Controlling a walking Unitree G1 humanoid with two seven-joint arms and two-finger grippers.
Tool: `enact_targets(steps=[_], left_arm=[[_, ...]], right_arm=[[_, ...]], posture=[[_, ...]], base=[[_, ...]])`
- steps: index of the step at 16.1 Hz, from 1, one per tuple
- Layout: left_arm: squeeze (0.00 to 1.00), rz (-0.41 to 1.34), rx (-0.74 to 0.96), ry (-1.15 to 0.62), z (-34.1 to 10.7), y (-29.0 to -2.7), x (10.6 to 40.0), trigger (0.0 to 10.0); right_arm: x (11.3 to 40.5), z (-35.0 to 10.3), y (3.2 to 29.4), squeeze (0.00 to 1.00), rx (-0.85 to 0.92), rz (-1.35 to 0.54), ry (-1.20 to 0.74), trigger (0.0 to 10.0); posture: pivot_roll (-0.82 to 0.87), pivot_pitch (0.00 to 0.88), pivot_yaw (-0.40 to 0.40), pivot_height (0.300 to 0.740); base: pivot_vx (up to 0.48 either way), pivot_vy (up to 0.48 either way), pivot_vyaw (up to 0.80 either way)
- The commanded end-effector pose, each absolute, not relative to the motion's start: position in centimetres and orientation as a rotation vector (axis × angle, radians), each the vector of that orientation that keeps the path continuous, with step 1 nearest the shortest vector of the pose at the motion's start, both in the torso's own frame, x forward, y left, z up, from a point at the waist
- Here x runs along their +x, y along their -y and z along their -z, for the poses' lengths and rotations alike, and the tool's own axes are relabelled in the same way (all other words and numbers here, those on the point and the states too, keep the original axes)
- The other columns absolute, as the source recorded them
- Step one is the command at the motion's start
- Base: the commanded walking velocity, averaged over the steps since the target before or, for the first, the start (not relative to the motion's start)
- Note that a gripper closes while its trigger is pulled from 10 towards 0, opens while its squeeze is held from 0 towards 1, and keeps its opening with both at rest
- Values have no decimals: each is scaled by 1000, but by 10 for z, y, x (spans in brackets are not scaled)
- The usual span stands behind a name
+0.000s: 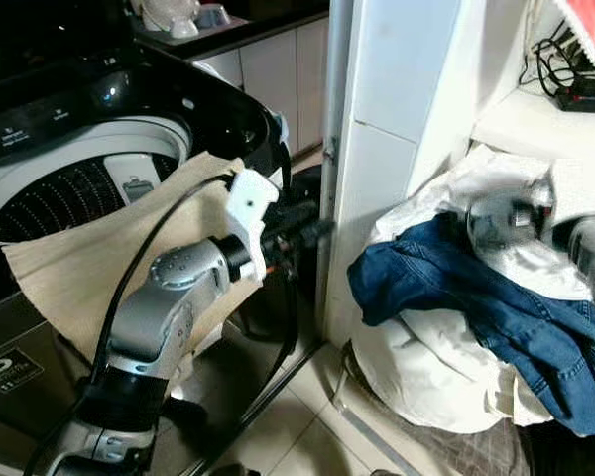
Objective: Clothes washing
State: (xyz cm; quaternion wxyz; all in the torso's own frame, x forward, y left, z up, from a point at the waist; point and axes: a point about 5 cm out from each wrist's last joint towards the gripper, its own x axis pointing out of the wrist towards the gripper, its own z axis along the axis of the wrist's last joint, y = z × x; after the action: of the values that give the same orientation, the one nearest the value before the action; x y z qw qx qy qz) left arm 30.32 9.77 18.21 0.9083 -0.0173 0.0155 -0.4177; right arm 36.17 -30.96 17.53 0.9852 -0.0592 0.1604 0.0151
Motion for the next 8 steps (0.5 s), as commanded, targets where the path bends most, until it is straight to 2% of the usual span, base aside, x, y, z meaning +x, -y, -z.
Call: enact_targets(steps=[1, 3, 6, 8], left_arm=[[0, 824, -56, 25, -196, -102, 308, 10000], [0, 797, -51, 80, -203, -102, 311, 10000], [0, 803, -97, 230, -231, -96, 314, 10000], [0, 786, -148, 304, -249, -95, 320, 10000]], right_arm=[[361, -200, 301, 0, -40, -138, -227, 0], [351, -220, 295, 0, 30, -239, -163, 0], [316, -269, 269, 0, 106, -541, 3, 0], [300, -284, 262, 0, 119, -648, 72, 0]], posture=[[-98, 0, 55, 740], [-100, 0, 56, 740], [-111, 0, 62, 740], [-116, 0, 66, 740]], base=[[0, 0, 0], [0, 0, 0], [0, 0, 0], [0, 0, 0]])
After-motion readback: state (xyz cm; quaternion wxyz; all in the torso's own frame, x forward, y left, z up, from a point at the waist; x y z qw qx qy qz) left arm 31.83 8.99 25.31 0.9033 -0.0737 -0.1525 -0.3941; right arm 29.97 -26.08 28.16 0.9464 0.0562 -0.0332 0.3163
